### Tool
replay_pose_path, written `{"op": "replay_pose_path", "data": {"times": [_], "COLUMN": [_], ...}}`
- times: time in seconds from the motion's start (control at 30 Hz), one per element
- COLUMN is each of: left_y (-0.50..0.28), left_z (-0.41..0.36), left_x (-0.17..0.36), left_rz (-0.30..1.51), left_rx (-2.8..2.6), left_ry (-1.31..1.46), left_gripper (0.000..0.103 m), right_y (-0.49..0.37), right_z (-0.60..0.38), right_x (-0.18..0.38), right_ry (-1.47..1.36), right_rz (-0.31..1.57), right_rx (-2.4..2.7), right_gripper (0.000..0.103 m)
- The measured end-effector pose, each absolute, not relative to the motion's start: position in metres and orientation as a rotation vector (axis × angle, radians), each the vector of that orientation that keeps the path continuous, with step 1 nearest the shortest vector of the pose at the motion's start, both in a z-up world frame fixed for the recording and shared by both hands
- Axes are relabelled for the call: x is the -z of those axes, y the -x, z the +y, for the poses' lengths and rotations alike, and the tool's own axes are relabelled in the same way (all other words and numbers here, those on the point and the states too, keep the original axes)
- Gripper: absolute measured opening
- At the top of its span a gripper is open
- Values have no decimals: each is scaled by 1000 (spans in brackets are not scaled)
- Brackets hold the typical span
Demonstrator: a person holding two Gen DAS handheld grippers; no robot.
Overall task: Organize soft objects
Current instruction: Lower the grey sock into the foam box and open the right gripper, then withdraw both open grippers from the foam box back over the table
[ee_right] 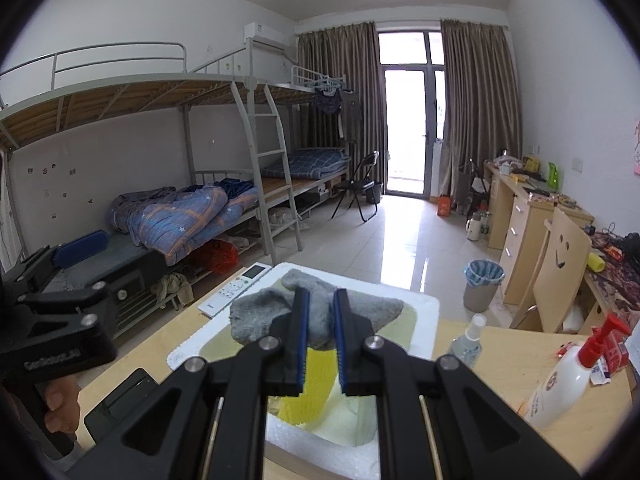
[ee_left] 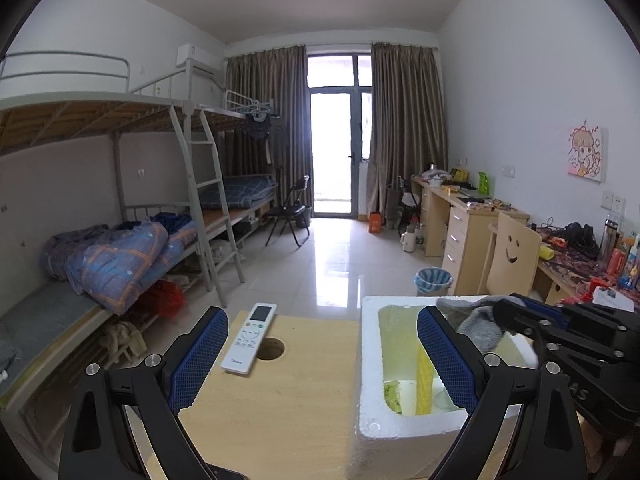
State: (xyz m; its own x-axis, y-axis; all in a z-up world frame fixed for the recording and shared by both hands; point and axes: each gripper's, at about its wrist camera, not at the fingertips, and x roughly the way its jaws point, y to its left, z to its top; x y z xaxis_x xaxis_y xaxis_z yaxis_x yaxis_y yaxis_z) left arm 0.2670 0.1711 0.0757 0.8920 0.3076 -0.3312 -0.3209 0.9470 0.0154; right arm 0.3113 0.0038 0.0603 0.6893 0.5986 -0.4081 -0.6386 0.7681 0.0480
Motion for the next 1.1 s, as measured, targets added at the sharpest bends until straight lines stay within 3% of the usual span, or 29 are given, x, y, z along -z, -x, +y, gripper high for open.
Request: {"op": "replay_pose_path", "data": {"times": [0.17, 0.23, 0.33, 1.1], "left_y": [-261, -258, -257, -196], "left_z": [171, 172, 173, 152], "left_x": [-76, -76, -77, -88], "left_rz": [334, 333, 337, 305], "left_rx": [-315, -315, -310, -293], "left_ry": [39, 35, 47, 49], "left_gripper": [96, 96, 96, 96], "right_y": [-319, -322, -321, -281], "right_z": [5, 4, 3, -20], "right_x": [-55, -53, -53, -72], "right_ry": [87, 80, 69, 78], "right_rz": [458, 478, 476, 444], "right_rx": [-682, -680, -666, -671], "right_gripper": [22, 48, 70, 75]}}
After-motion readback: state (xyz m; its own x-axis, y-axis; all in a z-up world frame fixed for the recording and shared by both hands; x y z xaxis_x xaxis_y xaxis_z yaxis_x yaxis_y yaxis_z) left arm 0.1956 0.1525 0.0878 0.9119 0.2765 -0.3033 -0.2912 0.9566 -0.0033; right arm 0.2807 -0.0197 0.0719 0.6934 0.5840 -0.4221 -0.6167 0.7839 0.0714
